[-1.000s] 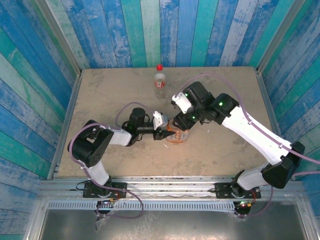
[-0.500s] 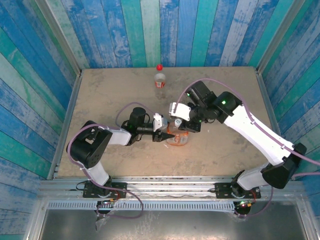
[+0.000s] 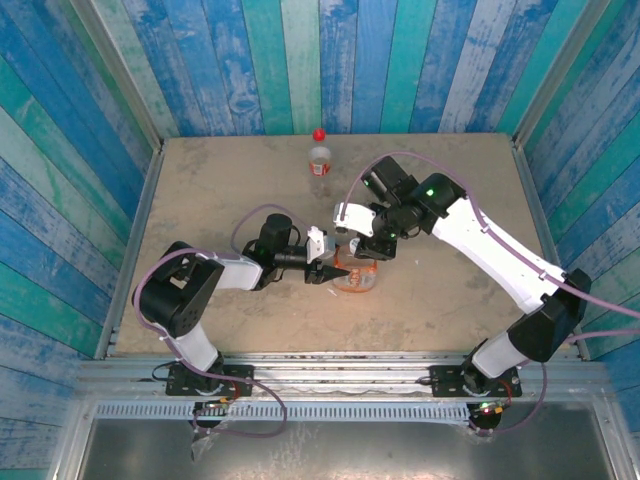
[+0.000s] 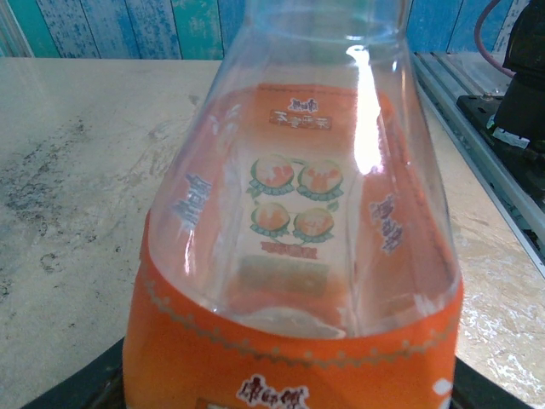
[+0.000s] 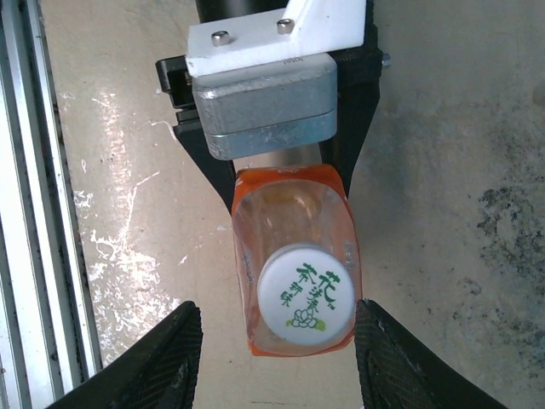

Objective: Screw on the bottle caps

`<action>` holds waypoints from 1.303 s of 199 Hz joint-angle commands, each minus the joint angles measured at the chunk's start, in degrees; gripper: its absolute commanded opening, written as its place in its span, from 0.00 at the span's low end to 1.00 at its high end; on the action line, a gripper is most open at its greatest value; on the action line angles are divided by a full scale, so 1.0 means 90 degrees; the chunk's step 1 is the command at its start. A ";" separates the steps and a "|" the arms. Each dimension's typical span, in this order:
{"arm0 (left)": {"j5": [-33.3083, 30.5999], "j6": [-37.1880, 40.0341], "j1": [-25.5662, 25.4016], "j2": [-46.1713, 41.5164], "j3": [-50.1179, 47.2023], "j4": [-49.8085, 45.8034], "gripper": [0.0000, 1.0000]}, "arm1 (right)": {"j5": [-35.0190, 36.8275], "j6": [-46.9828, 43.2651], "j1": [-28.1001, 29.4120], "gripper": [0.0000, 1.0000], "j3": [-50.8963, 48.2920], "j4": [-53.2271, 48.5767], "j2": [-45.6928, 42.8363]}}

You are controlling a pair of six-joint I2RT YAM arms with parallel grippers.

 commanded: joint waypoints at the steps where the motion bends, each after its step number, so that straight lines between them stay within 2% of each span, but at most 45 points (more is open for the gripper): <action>1: 0.0094 0.0068 -0.0005 -0.0171 -0.0025 -0.0588 0.59 | -0.0039 -0.0155 -0.0030 0.49 0.0135 -0.0234 0.0157; 46: 0.0117 0.0095 -0.0005 -0.0166 -0.0005 -0.0636 0.59 | -0.0117 0.0025 -0.0034 0.45 0.0238 -0.0234 0.0321; 94: 0.0128 0.0100 -0.0010 -0.0166 -0.0005 -0.0676 0.59 | -0.0236 0.0179 -0.0029 0.35 0.0299 -0.0253 0.0467; 139: 0.0024 -0.0011 -0.0005 -0.0147 0.0005 -0.0576 0.59 | -0.0287 0.0427 -0.0029 0.32 0.0243 -0.0320 0.0460; 158: -0.0043 -0.0095 -0.0009 -0.0145 -0.0005 -0.0461 0.58 | -0.0224 0.1001 -0.0027 0.31 0.0158 -0.0330 0.0444; 188: -0.0085 -0.0112 -0.0011 -0.0169 0.0014 -0.0436 0.58 | -0.0014 0.1992 0.0087 0.36 -0.0053 -0.0336 0.0412; 227: -0.0174 -0.0183 -0.0006 -0.0168 0.0034 -0.0369 0.58 | 0.0816 0.3317 0.0438 0.35 -0.0346 -0.0302 0.0477; 260: -0.0204 -0.0222 -0.0007 -0.0184 0.0043 -0.0325 0.58 | 0.1319 0.4499 0.0658 0.26 -0.0696 0.0095 0.0202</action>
